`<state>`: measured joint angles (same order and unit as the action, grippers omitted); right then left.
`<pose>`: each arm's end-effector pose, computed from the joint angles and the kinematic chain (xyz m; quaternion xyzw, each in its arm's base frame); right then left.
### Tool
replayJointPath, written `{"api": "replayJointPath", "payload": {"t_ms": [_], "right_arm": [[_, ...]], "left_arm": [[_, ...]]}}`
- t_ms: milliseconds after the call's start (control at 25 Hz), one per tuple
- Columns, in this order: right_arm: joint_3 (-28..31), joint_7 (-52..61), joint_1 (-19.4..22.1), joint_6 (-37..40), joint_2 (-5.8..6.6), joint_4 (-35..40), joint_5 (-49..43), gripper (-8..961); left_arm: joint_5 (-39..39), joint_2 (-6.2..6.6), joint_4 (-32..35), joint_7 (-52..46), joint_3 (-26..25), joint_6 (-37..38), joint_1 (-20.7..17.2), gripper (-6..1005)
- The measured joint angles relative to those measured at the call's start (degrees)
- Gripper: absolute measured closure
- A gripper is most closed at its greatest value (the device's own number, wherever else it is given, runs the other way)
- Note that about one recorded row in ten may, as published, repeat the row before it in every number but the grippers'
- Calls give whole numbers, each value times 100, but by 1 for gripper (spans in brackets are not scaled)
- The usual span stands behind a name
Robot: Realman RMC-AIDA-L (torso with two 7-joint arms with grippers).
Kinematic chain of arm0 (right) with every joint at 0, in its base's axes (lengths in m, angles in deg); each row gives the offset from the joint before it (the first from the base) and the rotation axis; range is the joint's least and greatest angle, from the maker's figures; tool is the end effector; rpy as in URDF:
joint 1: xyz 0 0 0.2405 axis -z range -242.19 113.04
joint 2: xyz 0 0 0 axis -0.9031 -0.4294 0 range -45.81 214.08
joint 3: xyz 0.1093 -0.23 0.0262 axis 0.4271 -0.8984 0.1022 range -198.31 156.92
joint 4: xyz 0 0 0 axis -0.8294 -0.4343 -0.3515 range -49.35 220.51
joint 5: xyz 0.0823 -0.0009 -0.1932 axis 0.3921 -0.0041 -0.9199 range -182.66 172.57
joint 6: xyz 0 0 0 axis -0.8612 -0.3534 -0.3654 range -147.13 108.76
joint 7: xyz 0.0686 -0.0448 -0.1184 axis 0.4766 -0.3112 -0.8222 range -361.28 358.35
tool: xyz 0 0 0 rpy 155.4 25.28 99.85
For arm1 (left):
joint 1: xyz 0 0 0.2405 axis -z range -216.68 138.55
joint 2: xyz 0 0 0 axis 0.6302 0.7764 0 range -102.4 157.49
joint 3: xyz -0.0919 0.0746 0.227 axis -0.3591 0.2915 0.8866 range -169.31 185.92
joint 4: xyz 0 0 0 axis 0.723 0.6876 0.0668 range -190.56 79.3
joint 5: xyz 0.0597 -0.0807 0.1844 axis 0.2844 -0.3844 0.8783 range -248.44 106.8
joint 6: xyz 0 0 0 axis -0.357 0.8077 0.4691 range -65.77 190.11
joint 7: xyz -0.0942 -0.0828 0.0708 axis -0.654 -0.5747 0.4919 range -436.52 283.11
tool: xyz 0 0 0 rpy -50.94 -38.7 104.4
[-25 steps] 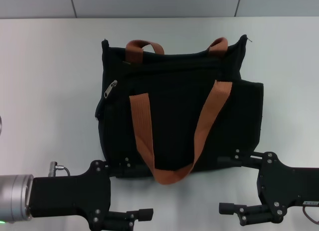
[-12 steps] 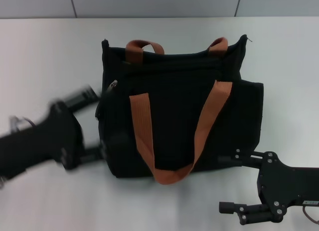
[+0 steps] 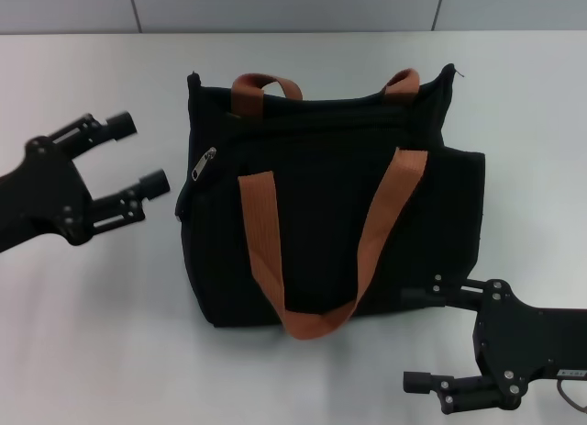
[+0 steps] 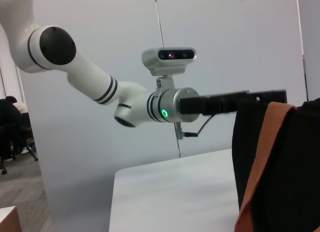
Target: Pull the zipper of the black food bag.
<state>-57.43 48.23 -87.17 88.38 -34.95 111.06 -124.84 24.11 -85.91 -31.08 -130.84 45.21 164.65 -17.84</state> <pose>0.2842 0.2282 -0.0264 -0.9427 0.0786 0.3231 0.0289 -0.2956 0.2758 0.0412 -0.8860 -0.1084 -0.3937 0.2198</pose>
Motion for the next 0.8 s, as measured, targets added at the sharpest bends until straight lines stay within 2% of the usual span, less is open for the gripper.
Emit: {"api": "replayJointPath", "payload": {"t_ms": [40, 80, 240, 320, 680, 800], "right_arm": [[0, 8, -2, 0, 0, 0, 0, 121], [0, 12, -4, 0, 2, 0, 0, 121], [0, 19, -11, 0, 5, 0, 0, 121], [0, 21, -16, 1, 6, 0, 0, 121], [12, 26, -14, 1, 9, 0, 0, 121], [22, 30, -8, 1, 9, 0, 0, 121]], "left_arm": [[0, 0, 0, 0, 0, 0, 0, 169], [394, 50, 63, -104, -7, -194, 128, 169], [533, 35, 95, -136, -14, -271, 174, 171], [767, -78, 151, -117, -4, -661, 317, 171], [1043, -178, 191, 44, 49, -879, 485, 174], [1045, -245, 217, 537, 22, -868, 486, 174]]}}
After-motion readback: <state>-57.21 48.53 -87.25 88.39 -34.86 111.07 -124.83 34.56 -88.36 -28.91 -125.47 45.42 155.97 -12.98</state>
